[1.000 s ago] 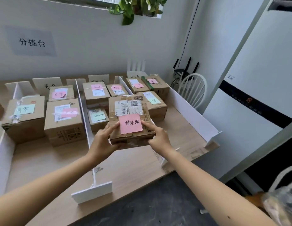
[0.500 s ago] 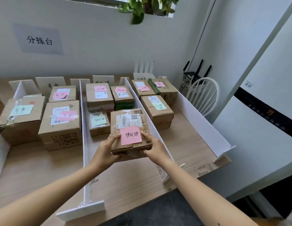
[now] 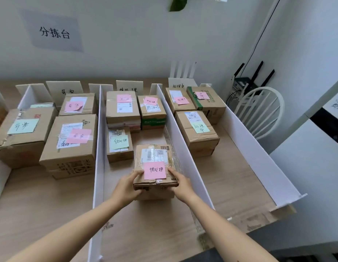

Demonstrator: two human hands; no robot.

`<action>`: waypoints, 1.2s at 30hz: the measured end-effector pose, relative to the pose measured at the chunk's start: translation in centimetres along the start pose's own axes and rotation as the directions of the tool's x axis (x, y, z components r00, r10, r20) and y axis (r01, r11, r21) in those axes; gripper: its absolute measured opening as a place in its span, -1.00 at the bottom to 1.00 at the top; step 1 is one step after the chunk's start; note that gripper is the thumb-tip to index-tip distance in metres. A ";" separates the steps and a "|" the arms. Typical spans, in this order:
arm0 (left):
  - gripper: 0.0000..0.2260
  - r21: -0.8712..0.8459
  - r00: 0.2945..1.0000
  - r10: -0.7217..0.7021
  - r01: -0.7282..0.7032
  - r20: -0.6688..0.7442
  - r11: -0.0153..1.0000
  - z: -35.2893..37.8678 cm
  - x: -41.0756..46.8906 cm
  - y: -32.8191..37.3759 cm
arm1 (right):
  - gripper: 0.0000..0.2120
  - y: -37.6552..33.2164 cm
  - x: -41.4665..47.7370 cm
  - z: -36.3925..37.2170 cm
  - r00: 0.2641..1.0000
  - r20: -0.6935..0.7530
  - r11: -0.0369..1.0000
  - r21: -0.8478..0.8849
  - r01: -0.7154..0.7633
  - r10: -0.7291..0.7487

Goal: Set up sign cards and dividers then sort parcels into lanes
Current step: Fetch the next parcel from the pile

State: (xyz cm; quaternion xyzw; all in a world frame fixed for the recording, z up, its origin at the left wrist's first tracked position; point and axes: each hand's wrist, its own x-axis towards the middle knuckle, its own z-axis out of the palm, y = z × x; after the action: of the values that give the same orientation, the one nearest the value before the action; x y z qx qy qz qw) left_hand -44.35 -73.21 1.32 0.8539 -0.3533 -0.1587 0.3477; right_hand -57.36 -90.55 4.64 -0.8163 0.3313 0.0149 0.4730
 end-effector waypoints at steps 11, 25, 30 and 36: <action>-0.43 -0.099 0.988 -0.144 0.148 0.047 0.984 1.4 4.5 -1.5 | -0.52 0.4 6.1 -0.9 0.995 0.014 0.991 0.095 -0.095 0.094; -0.42 0.043 0.970 -0.239 0.236 0.053 0.971 0.6 9.6 -2.3 | -0.64 -1.8 11.2 -0.4 0.996 -0.035 0.985 0.154 -0.080 0.086; -0.43 0.030 0.969 -0.240 0.239 0.060 0.971 -0.2 11.0 -2.4 | -0.62 -2.0 13.3 -1.0 0.994 0.028 0.992 0.068 -0.111 0.109; -0.41 0.043 0.961 -0.274 0.272 0.043 0.961 -0.8 12.7 -2.4 | -0.66 -2.5 16.2 -1.2 0.996 0.060 0.998 0.013 -0.065 0.064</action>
State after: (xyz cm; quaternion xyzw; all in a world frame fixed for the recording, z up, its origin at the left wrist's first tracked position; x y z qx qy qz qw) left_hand -33.83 -80.68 -0.10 0.8965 -0.2435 -0.2195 0.2981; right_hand -43.68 -99.18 1.76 -0.8008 0.3433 0.0520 0.4879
